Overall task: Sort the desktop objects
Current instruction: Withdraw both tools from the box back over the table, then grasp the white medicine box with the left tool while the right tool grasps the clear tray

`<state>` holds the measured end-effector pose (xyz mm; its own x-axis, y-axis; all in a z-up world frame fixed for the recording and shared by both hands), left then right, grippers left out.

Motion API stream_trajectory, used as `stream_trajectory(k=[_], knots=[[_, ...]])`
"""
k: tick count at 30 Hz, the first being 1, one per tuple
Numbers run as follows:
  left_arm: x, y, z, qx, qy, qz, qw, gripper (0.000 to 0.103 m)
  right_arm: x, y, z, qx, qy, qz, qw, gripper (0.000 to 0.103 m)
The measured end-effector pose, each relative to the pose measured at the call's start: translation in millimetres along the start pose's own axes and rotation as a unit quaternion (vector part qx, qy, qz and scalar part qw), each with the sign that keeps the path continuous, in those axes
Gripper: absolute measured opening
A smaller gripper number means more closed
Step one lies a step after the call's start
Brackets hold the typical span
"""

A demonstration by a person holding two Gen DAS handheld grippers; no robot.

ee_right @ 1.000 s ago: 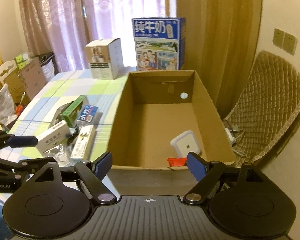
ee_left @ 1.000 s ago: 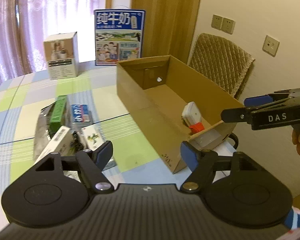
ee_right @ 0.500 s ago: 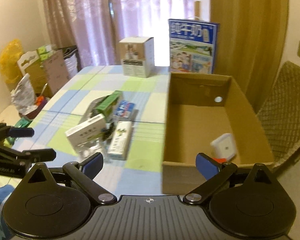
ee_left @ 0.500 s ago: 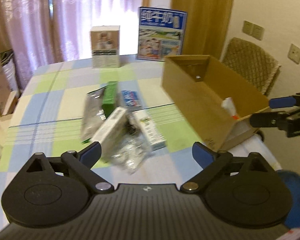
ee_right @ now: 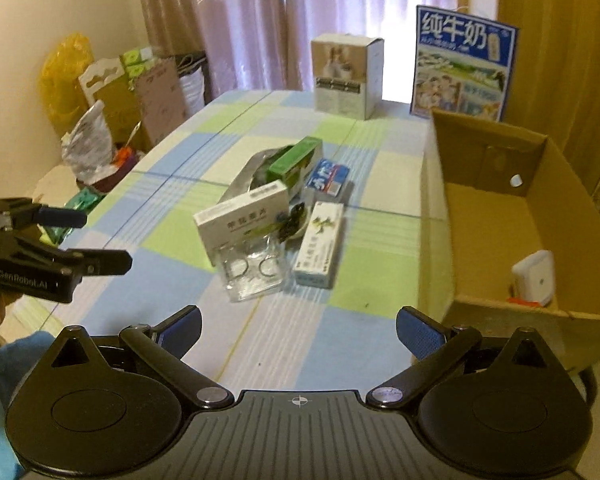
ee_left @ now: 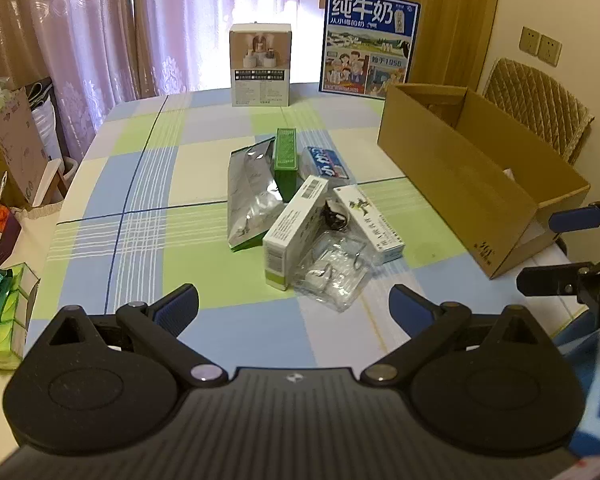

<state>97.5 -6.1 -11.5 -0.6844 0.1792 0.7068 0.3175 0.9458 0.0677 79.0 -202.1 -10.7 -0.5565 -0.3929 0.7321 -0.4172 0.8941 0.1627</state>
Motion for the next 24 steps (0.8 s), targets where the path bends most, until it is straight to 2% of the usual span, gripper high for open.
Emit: stream_trajectory(k=[7,10,15,20,23,24], knots=[[-23.7,10.5,-2.6,-0.017,0.008,0.011,0.9998,0.098,-25.8,2.0,5.0,0.000,0.018,-0.002,1.000,0.101],[-38.0,12.3,-6.0,-0.026,0.016,0.021,0.9993,0.089,-37.9,1.1,3.6,0.001,0.026,-0.002,1.000,0.101],[-61.9,14.7,-12.9,-0.047,0.026,0.032,0.9980,0.079,-57.9,0.8,-0.1,0.004,0.040,-0.008,0.999,0.101],[-83.1,16.0,-19.3,-0.068,0.030,0.041,0.9964,0.077,-78.8,5.7,-6.2,0.023,0.046,-0.022,0.998,0.101],[-96.6,16.4,-22.4,-0.078,0.033,0.049,0.9952,0.071,-92.4,9.7,-7.3,0.037,0.051,-0.029,0.998,0.100],[-100.8,16.1,-23.5,-0.080,0.034,0.053,0.9948,0.065,-97.1,11.1,-7.0,0.041,0.053,-0.031,0.997,0.100]])
Point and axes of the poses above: each gripper's, at about its wrist camera, not at the fingertips, and x roughly against the way its jaws point, y to its left, z to its underside, the point moved 8 cm from there along -x, roughly the way its jaws point, and after that the axes turned 7 degrees about -x, right-handed, at the moved point
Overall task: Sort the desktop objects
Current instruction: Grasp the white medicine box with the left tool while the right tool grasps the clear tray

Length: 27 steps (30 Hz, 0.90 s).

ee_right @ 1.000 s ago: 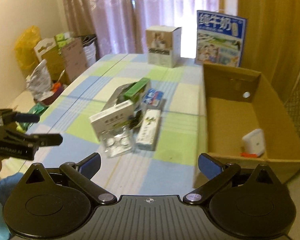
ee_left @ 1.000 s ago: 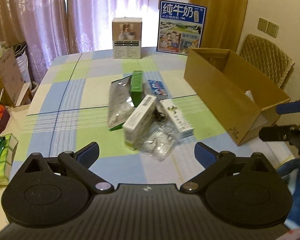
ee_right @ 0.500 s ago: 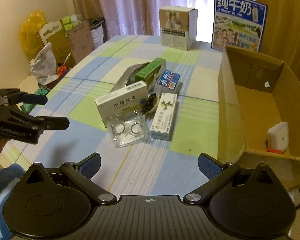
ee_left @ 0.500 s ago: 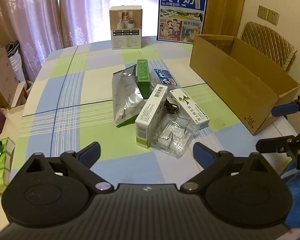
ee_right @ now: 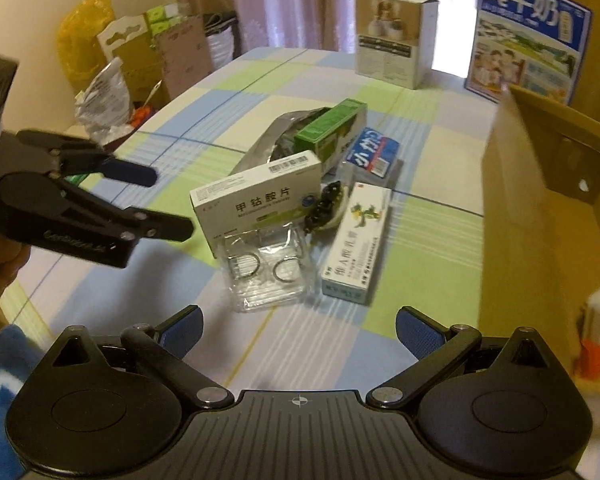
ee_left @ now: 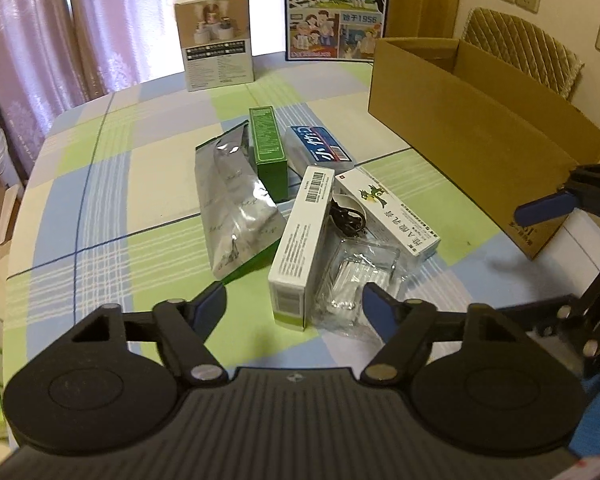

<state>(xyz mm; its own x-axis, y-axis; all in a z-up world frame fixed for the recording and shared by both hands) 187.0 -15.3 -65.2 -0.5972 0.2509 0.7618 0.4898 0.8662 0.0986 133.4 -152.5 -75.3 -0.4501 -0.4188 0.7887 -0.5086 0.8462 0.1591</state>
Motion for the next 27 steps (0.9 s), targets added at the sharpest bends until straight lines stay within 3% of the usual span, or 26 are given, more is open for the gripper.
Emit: stream_trajectory(k=[8,13,27], knots=[[-34.1,2.7,-10.6,-0.012,0.004,0.020,0.9997,0.044,-28.1,8.2,-2.0,0.025,-0.002,-0.027,0.999,0.099],[-49.9,2.9,-11.2,-0.014,0.011,0.023,0.9996,0.024,-44.1,14.6,-4.2,0.044,-0.003,-0.038,0.998,0.096],[-10.4,23.4,27.6,0.009,-0.006,0.024,0.9997,0.020,-80.6,28.8,-20.1,0.066,-0.021,-0.050,0.996,0.095]])
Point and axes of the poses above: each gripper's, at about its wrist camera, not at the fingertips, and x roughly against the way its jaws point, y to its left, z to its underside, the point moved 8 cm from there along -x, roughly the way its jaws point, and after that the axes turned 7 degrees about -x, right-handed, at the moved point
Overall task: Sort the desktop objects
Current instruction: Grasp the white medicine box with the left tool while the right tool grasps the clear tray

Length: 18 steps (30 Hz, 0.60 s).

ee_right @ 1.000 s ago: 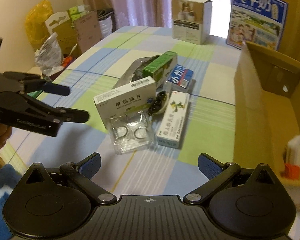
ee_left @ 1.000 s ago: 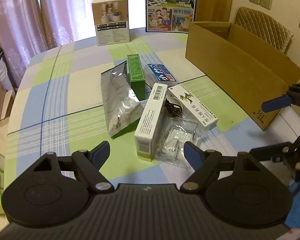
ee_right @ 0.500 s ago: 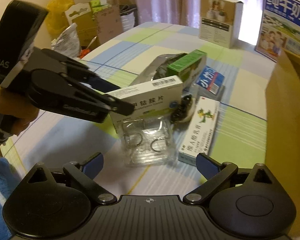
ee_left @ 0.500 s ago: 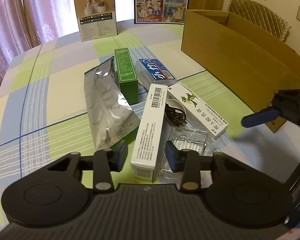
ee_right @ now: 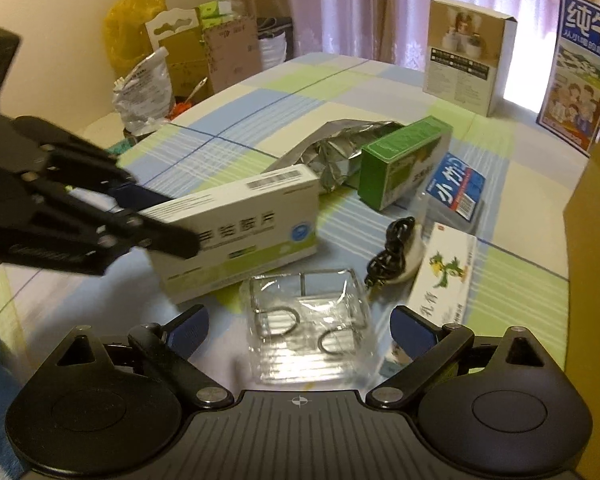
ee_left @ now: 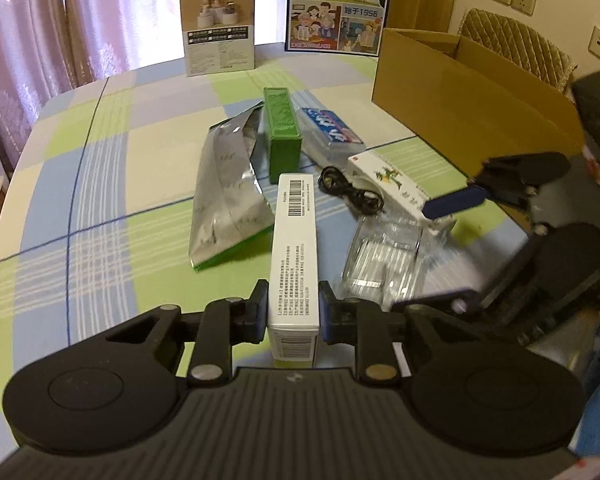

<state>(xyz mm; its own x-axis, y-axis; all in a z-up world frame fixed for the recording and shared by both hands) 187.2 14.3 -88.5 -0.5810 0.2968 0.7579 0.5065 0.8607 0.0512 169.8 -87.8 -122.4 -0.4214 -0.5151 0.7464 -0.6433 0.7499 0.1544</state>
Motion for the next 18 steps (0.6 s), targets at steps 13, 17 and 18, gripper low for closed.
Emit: stream_trajectory(k=[13,17,18], knots=[[-12.3,3.3,-1.3,-0.008,0.003,-0.007,0.9999,0.032,-35.3,-2.0,0.0,0.018,0.018,0.025,0.999,0.069],[-23.2,-0.5,-5.9,-0.010,0.010,-0.005,0.9999,0.032,-28.0,-5.9,3.4,0.008,0.026,0.030,0.999,0.064],[-26.1,-1.0,-6.2,-0.011,0.014,-0.006,0.9998,0.032,-24.6,-7.2,6.2,0.003,0.030,0.030,0.999,0.064]])
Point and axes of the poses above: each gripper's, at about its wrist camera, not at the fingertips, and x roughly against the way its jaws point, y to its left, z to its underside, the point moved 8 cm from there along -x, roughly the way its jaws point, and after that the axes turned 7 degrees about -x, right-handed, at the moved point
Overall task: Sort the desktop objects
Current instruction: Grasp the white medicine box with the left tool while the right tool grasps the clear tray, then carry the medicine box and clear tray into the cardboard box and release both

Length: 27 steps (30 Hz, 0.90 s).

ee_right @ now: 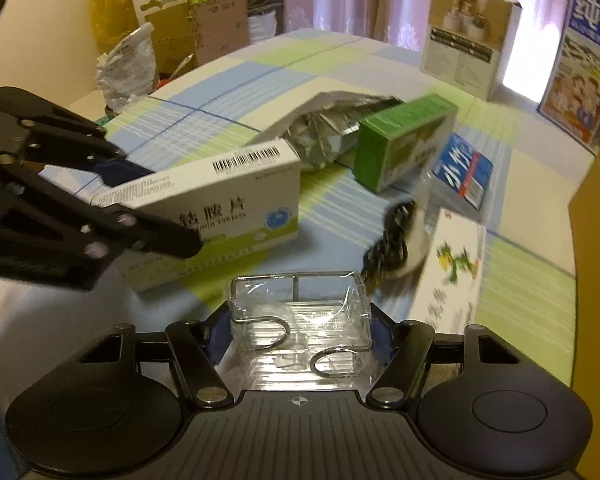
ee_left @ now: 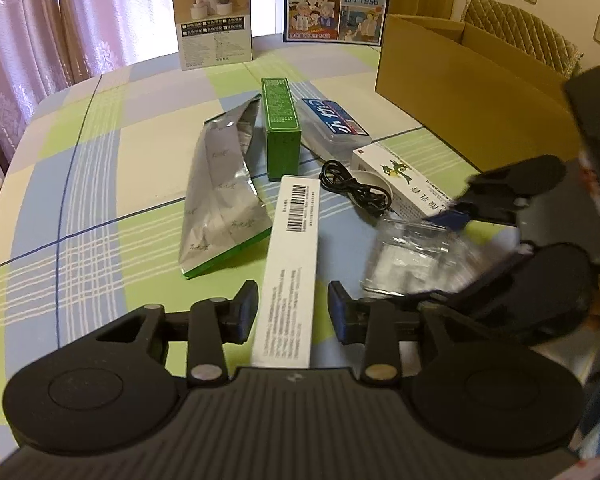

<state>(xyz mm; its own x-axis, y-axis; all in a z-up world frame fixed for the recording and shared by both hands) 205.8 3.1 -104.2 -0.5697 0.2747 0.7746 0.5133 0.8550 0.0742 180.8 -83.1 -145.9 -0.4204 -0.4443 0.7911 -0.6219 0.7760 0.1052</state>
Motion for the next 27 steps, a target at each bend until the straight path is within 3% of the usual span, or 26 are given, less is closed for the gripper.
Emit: stream_trajectory(k=[3,5,7,14,22,27], knots=[[-6.6,-1.4,-0.1,-0.002,0.009,-0.008,0.9999,0.031,11.0,-4.1,9.7,-0.019,0.008,0.003,1.000,0.064],[-8.6,-1.6,2.1,0.001,0.018,-0.016,0.9997,0.021,18.6,-5.7,15.3,-0.029,0.010,0.007,0.999,0.064],[-6.4,-3.8,5.1,0.005,0.022,-0.014,0.9996,0.020,25.6,-7.4,18.9,-0.040,0.008,0.012,0.999,0.064],[14.0,-27.4,17.1,-0.019,0.040,-0.002,0.9990,0.021,40.4,-11.7,27.9,-0.064,0.003,0.029,0.998,0.064],[-3.2,-33.8,15.5,-0.033,0.079,-0.004,0.9963,0.025,35.6,-12.9,33.1,-0.065,0.016,0.027,0.997,0.064],[-6.9,-33.6,19.9,-0.023,0.090,-0.005,0.9956,0.020,36.6,-13.1,33.0,-0.067,0.014,0.026,0.997,0.064]])
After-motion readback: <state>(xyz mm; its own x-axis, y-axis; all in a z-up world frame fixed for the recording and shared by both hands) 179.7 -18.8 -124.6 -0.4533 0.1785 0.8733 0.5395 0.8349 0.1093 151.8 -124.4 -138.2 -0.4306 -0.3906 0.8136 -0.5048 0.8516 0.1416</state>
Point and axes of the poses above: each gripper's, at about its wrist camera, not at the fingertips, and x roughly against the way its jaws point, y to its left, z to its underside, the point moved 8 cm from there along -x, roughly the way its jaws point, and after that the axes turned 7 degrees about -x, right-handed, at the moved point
